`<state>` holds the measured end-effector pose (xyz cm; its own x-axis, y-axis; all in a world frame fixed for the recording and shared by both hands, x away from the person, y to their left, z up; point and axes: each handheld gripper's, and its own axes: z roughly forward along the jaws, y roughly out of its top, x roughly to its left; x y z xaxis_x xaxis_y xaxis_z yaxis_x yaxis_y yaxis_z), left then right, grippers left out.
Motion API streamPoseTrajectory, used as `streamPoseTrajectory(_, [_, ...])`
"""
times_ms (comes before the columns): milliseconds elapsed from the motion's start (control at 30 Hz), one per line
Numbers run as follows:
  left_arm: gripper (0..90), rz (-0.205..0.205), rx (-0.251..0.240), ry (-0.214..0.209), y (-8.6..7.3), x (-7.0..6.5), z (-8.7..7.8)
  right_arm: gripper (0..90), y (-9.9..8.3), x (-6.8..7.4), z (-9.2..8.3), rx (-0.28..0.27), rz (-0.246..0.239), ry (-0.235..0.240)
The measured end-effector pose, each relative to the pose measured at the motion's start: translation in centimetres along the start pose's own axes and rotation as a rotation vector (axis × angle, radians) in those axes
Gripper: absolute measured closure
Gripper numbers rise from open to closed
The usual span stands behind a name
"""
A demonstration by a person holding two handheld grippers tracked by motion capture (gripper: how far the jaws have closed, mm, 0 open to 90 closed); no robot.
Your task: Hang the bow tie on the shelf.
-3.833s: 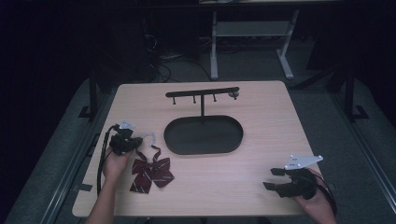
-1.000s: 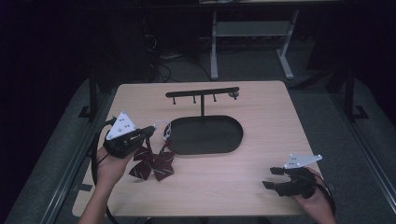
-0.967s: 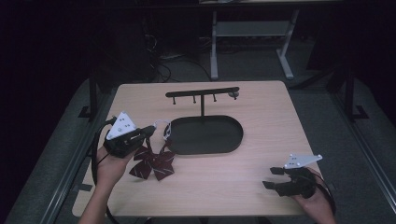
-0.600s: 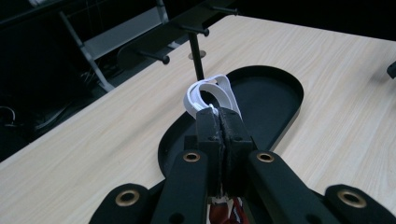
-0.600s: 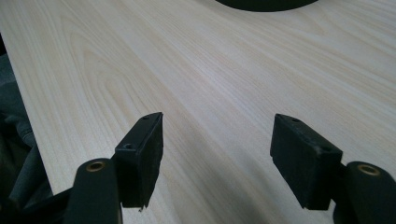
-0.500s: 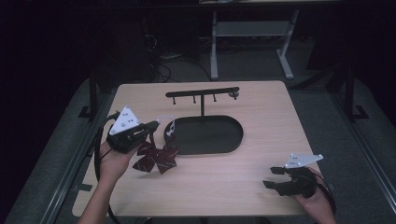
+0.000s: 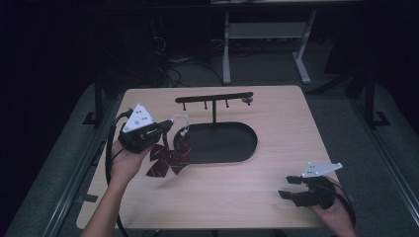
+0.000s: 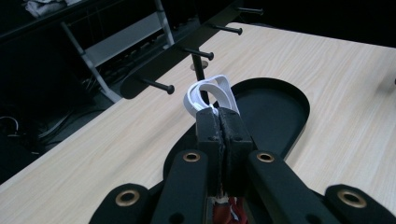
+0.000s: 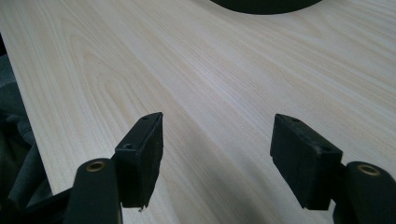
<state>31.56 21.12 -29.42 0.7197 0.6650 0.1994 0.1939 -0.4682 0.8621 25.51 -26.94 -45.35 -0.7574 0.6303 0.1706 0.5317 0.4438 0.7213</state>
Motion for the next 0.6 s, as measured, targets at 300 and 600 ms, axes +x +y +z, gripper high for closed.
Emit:
streamPoseTrajectory(300, [88.5, -0.001, 0.008, 0.009, 0.6, 0.7, 0.8, 34.1, 0.0, 0.0, 0.0, 0.004, 0.001, 0.000])
streamPoseTrajectory(600, [88.5, 0.005, 0.016, 0.015, 1.3, 1.2, 1.6, 34.1, 0.1, 0.0, 0.0, 0.004, 0.000, 0.000])
